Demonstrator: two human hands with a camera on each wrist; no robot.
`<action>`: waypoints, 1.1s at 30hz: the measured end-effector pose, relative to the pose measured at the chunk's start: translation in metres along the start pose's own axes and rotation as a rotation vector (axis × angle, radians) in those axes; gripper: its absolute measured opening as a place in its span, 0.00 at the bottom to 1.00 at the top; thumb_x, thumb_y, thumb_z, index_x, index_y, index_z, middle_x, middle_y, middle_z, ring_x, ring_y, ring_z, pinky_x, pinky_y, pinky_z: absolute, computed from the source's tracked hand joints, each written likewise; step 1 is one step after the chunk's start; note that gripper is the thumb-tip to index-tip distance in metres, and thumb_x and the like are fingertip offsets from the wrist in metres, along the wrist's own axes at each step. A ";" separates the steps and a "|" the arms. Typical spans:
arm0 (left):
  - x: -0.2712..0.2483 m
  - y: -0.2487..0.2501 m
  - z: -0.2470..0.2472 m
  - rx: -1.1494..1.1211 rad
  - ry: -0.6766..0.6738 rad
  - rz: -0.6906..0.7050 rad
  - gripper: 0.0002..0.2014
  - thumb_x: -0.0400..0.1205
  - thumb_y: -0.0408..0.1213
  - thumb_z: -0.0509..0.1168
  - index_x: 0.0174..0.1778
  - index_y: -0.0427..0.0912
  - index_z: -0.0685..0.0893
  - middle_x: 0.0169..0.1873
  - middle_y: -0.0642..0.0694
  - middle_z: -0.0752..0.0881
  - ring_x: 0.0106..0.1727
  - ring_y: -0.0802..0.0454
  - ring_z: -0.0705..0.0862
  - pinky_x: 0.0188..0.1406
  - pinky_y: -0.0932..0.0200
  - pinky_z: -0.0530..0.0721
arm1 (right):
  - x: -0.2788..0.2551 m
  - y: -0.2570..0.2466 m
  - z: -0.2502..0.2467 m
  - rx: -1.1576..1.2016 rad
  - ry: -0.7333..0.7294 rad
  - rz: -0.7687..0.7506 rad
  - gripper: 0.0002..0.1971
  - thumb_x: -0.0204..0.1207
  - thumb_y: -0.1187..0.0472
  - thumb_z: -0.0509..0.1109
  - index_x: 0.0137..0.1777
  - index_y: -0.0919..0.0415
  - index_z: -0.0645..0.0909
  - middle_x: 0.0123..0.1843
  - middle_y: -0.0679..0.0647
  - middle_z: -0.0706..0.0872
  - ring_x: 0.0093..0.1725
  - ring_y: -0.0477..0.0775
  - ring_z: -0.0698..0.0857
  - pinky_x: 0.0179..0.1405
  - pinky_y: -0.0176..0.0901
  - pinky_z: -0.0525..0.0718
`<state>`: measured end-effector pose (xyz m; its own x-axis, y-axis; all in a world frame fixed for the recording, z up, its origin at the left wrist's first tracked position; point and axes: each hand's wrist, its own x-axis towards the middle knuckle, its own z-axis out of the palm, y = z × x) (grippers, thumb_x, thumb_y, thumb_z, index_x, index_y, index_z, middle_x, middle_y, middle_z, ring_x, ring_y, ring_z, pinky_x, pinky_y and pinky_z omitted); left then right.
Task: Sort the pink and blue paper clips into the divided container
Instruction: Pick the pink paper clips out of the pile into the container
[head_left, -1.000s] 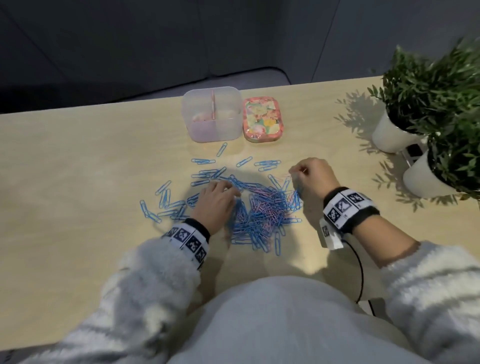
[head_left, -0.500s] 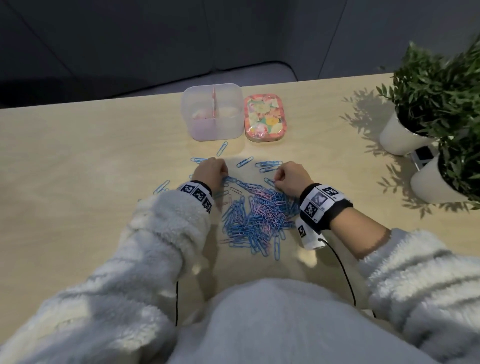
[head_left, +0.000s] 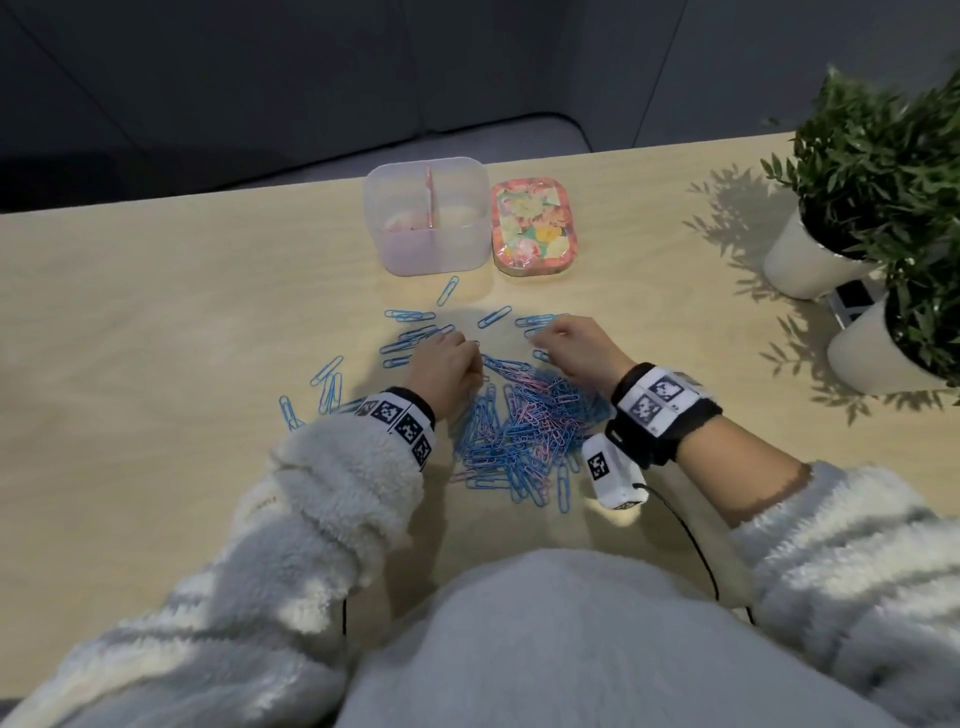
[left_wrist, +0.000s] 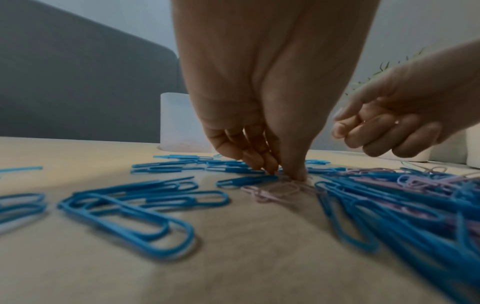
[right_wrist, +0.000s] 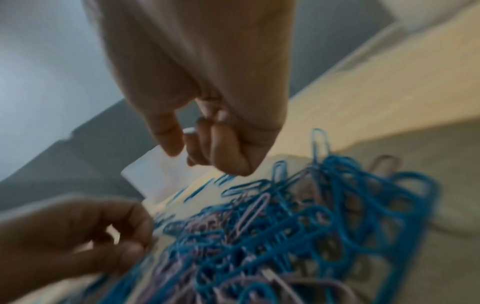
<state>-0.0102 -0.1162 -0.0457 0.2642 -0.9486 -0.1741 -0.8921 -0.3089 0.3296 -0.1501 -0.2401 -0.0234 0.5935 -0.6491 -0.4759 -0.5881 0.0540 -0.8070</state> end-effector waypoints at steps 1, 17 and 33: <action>-0.001 0.000 0.000 -0.001 -0.005 -0.014 0.08 0.79 0.37 0.65 0.49 0.38 0.83 0.51 0.39 0.83 0.57 0.40 0.78 0.57 0.49 0.73 | 0.001 -0.001 0.008 -0.153 -0.009 -0.083 0.08 0.75 0.60 0.68 0.35 0.58 0.77 0.29 0.50 0.77 0.22 0.44 0.75 0.27 0.38 0.70; -0.047 -0.034 -0.013 -0.597 -0.081 -0.291 0.03 0.79 0.29 0.63 0.45 0.40 0.76 0.31 0.50 0.75 0.31 0.57 0.74 0.33 0.65 0.75 | 0.003 -0.014 0.046 -0.662 0.018 -0.248 0.07 0.74 0.56 0.67 0.48 0.58 0.83 0.47 0.51 0.83 0.50 0.55 0.81 0.43 0.41 0.71; -0.044 -0.024 0.000 0.051 -0.014 0.119 0.04 0.74 0.31 0.67 0.39 0.34 0.83 0.38 0.33 0.84 0.42 0.34 0.83 0.41 0.48 0.81 | -0.008 -0.015 0.061 -0.518 -0.190 -0.232 0.09 0.76 0.65 0.61 0.33 0.62 0.73 0.36 0.72 0.83 0.36 0.64 0.84 0.31 0.44 0.74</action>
<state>-0.0007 -0.0667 -0.0459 0.1506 -0.9773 -0.1493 -0.9344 -0.1900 0.3014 -0.1122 -0.1895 -0.0294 0.7985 -0.4501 -0.3998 -0.5940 -0.4810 -0.6448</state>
